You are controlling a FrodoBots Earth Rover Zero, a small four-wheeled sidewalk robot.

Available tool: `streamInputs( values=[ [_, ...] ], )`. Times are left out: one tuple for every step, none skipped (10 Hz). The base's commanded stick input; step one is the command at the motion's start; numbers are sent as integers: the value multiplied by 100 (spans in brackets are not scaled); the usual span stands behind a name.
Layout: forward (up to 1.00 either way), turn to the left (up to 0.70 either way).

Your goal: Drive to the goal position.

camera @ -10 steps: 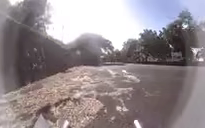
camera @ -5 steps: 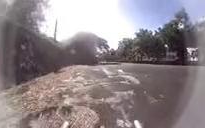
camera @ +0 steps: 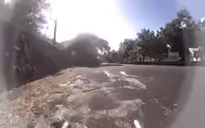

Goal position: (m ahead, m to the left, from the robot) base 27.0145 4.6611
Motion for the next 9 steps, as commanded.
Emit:
streamInputs(
  values=[
    [70, 0],
    [70, 0],
    [70, 0],
    [70, 0],
    [70, 0],
    [70, 0],
    [70, 0],
    [70, 0],
    [70, -1]
  ],
)
